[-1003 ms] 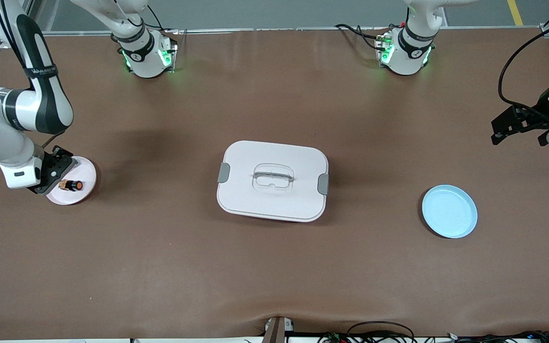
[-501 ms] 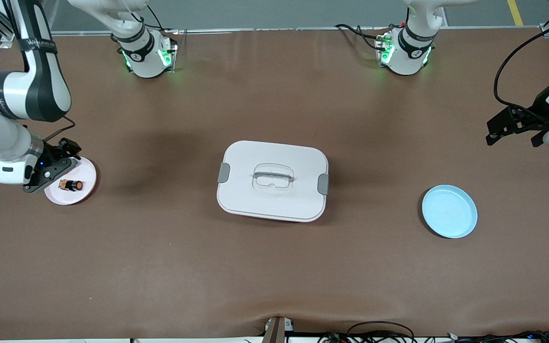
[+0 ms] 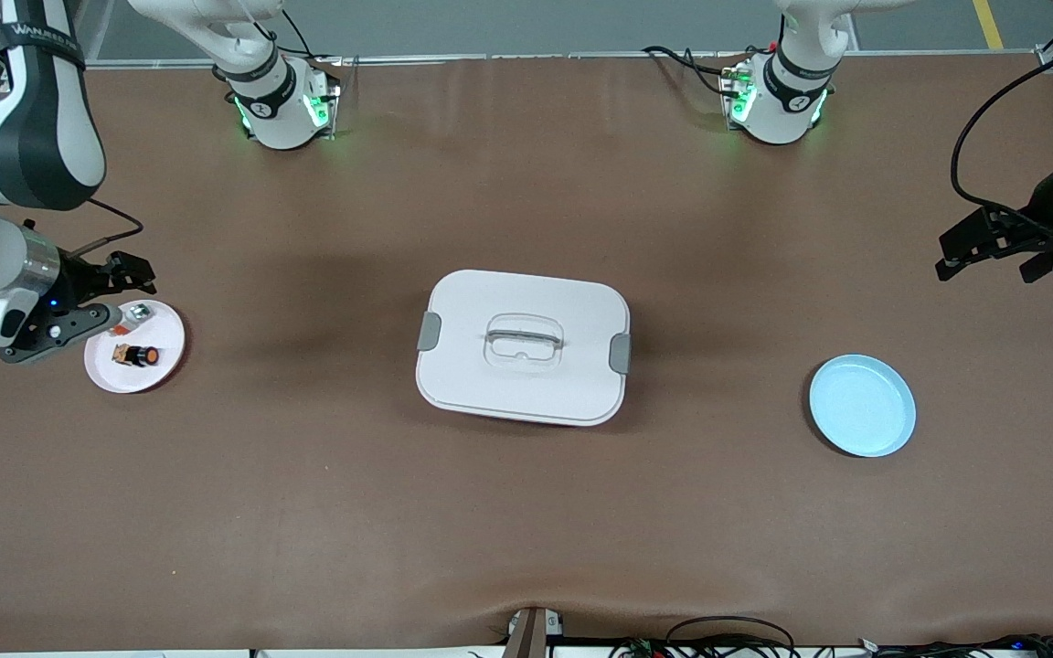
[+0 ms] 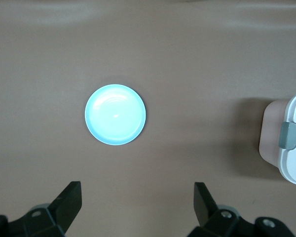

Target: Transfer orange switch to right arm and place

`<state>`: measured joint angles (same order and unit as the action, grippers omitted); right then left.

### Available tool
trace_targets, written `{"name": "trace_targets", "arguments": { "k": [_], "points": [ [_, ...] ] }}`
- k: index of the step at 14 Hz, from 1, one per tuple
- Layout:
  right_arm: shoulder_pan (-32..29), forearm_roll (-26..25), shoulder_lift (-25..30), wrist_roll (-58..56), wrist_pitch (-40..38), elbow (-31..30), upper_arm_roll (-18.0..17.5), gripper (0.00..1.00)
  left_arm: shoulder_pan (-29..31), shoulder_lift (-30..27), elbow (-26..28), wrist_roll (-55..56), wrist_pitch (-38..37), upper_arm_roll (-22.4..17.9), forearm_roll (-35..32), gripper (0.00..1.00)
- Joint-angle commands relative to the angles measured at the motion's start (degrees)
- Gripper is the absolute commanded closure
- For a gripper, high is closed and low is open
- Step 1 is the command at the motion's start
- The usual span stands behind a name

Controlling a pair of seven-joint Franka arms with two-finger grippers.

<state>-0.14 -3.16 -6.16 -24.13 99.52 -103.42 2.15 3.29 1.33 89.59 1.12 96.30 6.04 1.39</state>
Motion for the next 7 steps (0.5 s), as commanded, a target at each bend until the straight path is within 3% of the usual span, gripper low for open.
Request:
{"name": "trace_targets", "arguments": {
  "k": [1,7],
  "points": [
    [2.3,1.3,0.0,8.2,-2.0,2.2,0.4,0.0,0.3,-0.2,-0.2,0.5,-0.3,0.4,0.7,0.0],
    [3.8,1.8,-0.2,20.5,-5.2,8.1,0.4,0.0,0.3,-0.2,-0.2,0.5,-0.3,0.4,0.6,0.0]
  ]
}}
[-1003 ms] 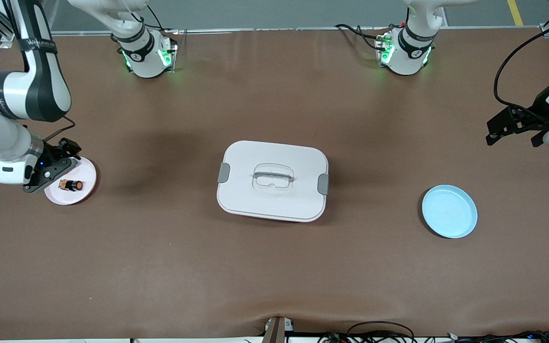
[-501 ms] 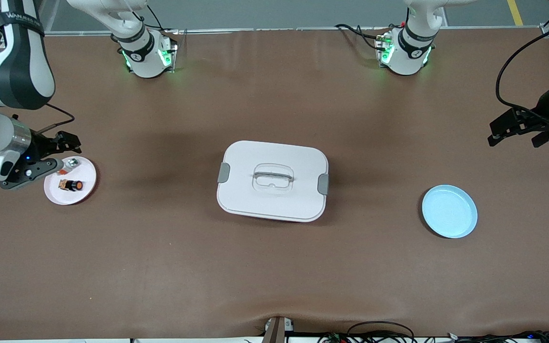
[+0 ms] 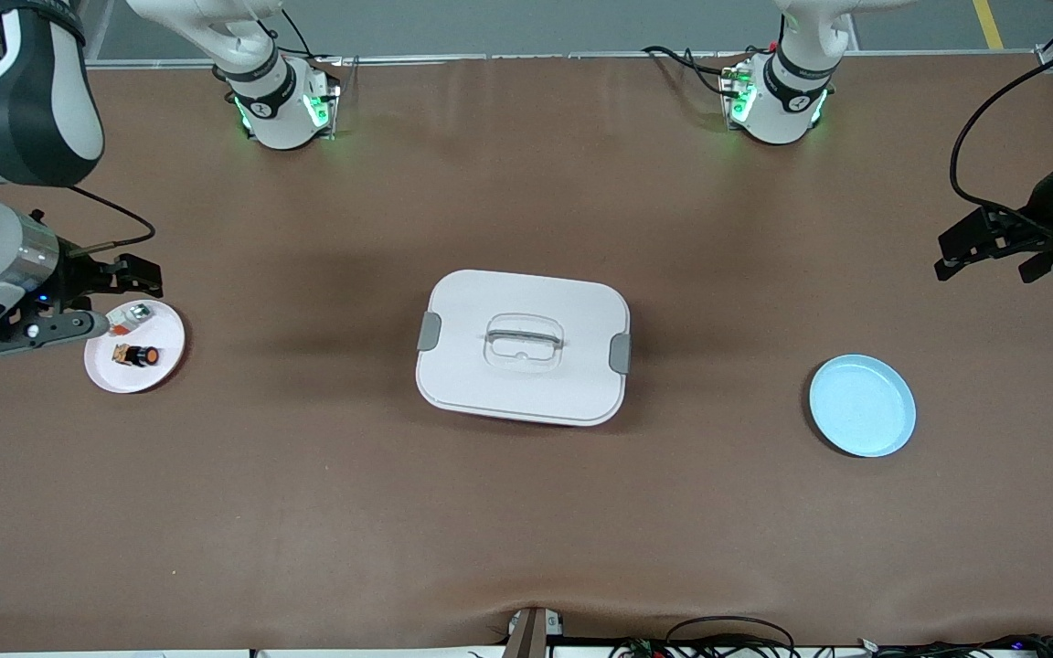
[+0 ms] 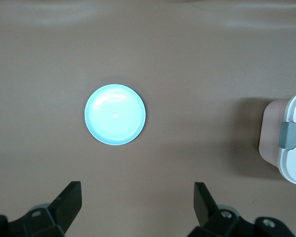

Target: Transfer orange switch to right arm and place

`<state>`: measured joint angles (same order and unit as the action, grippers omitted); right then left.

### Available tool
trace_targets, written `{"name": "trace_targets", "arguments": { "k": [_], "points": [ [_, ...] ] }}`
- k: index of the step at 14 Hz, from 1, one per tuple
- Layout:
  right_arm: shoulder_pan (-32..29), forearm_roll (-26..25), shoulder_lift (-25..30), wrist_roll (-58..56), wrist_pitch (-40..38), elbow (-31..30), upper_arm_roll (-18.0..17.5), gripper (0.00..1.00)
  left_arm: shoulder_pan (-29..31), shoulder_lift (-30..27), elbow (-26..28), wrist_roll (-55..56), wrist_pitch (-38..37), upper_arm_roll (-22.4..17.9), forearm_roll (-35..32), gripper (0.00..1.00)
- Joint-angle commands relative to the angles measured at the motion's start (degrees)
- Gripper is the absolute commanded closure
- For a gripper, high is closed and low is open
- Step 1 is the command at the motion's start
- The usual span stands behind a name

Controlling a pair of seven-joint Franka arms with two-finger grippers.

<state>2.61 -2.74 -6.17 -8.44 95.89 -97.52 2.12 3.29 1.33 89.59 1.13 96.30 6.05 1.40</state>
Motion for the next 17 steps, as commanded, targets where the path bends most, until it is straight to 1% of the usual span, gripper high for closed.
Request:
{"name": "trace_targets", "arguments": {
  "k": [1,4,8,11,15,17],
  "points": [
    [1.3,1.4,-0.2,6.6,-2.2,3.2,0.4,0.0,0.3,-0.2,-0.2,0.5,-0.3,0.4,0.6,0.0],
    [1.5,1.5,-0.8,7.9,-4.1,7.2,0.4,0.0,0.3,-0.2,-0.2,0.5,-0.3,0.4,0.6,0.0],
    [1.6,1.6,-0.8,12.1,-4.1,9.9,0.4,0.0,0.3,-0.2,-0.3,0.5,-0.3,0.4,0.7,0.0],
    [1.4,2.1,-0.8,12.3,-4.2,10.8,0.5,0.0,0.3,-0.2,-0.3,0.5,-0.3,0.4,0.7,0.0],
    [1.4,2.5,-0.6,12.8,-9.3,11.7,0.5,0.0,0.1,-0.2,-0.4,0.5,-0.3,0.5,0.6,0.0],
    [1.4,2.6,0.0,13.0,-10.3,11.7,0.7,0.0,0.1,-0.3,-0.5,0.5,-0.3,0.5,0.7,0.0]
  ]
}}
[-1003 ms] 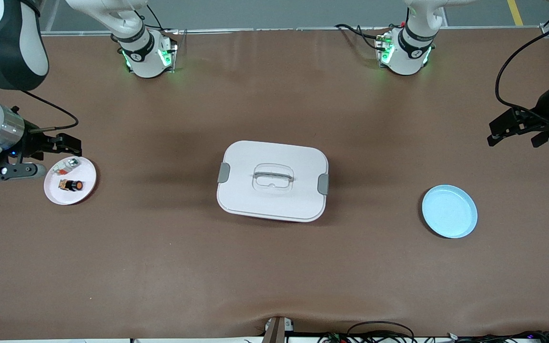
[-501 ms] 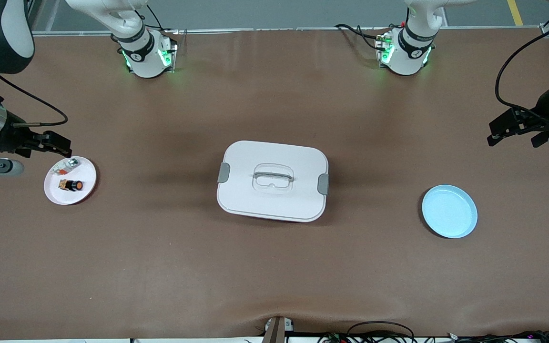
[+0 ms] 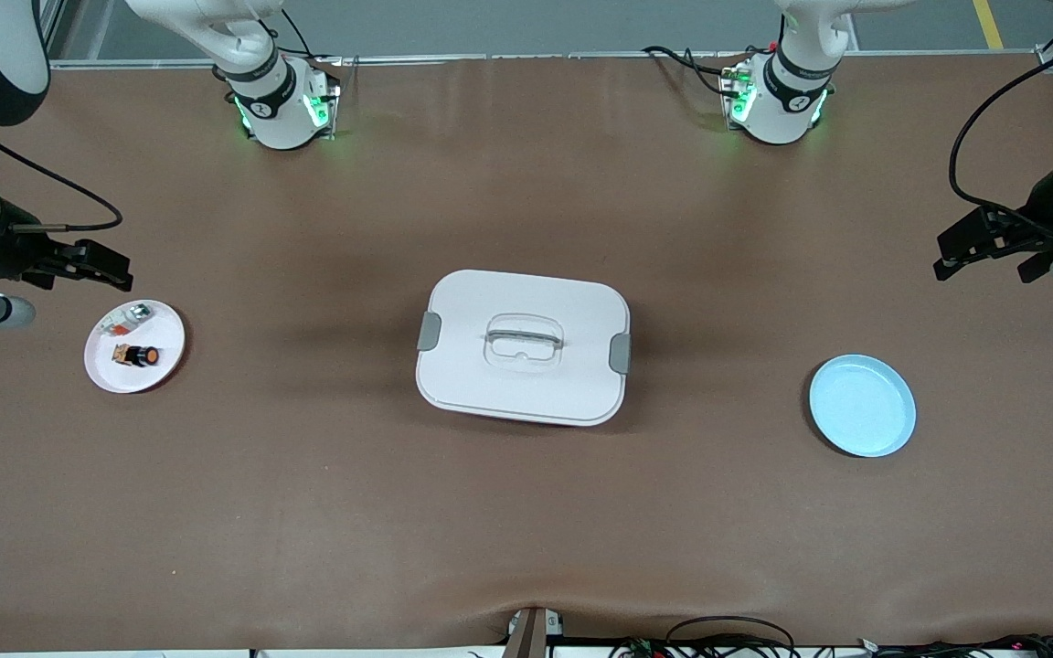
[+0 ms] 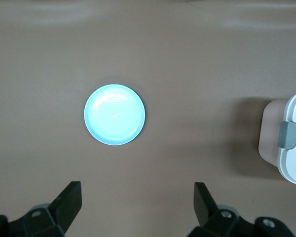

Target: Transfer orange switch to right arm and place

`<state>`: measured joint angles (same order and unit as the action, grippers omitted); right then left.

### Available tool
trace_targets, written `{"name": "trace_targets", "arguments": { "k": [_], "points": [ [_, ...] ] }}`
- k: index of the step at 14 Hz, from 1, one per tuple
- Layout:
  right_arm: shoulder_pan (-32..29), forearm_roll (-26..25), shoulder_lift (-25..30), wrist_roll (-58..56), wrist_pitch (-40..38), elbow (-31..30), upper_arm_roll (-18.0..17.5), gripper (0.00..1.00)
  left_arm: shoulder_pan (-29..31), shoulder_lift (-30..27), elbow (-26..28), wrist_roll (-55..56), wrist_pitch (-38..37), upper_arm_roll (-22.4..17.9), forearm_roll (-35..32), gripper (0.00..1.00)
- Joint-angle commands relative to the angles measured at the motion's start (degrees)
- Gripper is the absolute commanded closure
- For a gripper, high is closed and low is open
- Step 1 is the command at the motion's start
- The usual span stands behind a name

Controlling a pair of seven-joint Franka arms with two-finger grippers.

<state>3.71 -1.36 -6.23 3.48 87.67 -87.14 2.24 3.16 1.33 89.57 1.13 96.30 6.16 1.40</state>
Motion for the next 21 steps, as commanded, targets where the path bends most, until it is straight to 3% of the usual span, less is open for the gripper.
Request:
{"name": "trace_targets", "arguments": {
  "k": [1,11,21],
  "points": [
    [0.2,1.2,0.1,1.1,-2.9,1.4,0.7,0.0,0.2,-0.3,-0.5,0.5,-0.3,0.4,0.7,0.0],
    [-0.3,1.2,3.1,2.8,-7.9,2.5,1.1,0.0,0.2,-0.3,-0.5,0.5,-0.3,0.4,0.6,0.0],
    [-1.4,1.3,5.4,2.8,-8.0,1.8,1.5,0.0,0.4,-0.3,-0.5,0.3,-1.1,0.3,0.6,0.0]
  ]
}}
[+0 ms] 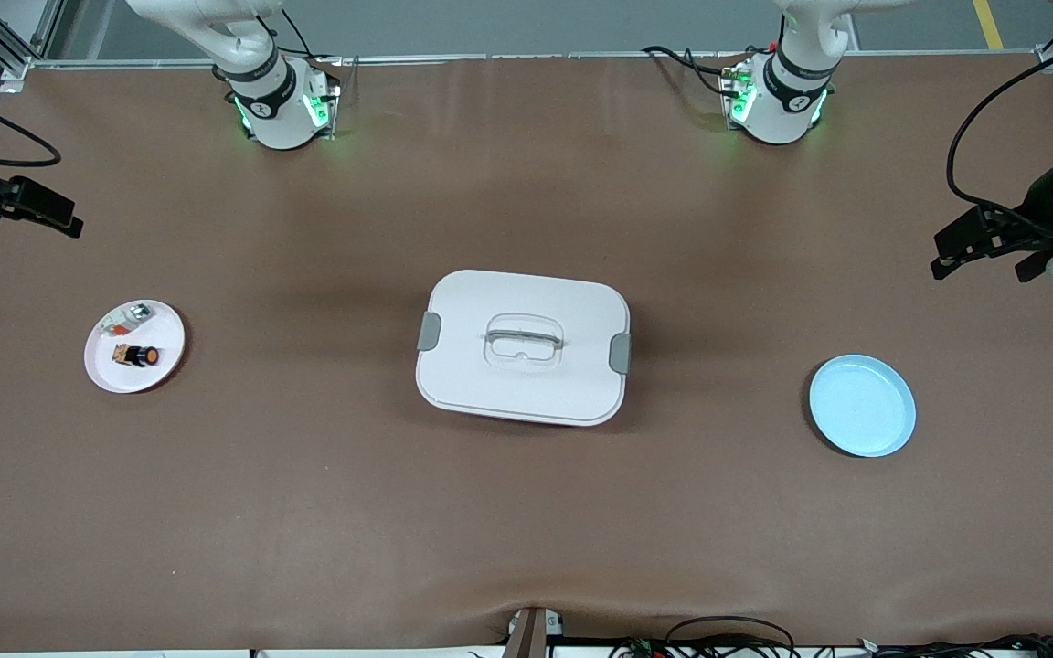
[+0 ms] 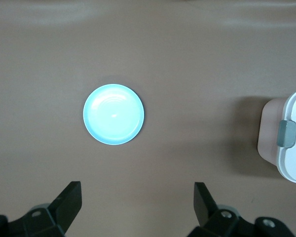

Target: Transfer orange switch to right arm and place

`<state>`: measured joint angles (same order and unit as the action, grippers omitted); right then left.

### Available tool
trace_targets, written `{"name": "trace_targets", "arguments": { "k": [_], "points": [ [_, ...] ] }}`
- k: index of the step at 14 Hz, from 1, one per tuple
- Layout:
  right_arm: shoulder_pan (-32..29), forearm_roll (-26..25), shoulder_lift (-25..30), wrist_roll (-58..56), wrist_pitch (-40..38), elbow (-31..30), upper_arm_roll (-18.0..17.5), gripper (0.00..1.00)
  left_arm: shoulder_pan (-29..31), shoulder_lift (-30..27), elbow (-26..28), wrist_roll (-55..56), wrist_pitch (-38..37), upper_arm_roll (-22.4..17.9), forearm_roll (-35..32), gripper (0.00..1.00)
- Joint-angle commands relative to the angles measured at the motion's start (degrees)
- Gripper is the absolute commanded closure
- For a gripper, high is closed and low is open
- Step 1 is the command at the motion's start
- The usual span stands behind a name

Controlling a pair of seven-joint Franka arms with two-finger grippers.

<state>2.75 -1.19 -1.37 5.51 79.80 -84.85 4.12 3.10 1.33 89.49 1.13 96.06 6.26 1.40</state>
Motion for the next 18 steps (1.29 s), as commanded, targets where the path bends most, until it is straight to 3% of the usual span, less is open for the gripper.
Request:
{"name": "trace_targets", "arguments": {
  "k": [1,9,18],
  "points": [
    [-0.1,1.1,0.7,0.7,-0.1,-0.5,-0.4,0.0,0.4,-0.3,-0.4,0.2,-0.9,0.2,0.6,0.0],
    [0.9,1.1,1.3,0.8,0.2,-0.6,-0.3,0.0,0.5,-0.5,0.0,-0.1,-1.7,0.2,-0.4,0.0],
    [2.0,1.1,1.8,1.3,0.4,-0.7,0.0,0.0,0.6,-3.2,4.4,0.0,0.8,0.4,-2.6,0.0]
  ]
}}
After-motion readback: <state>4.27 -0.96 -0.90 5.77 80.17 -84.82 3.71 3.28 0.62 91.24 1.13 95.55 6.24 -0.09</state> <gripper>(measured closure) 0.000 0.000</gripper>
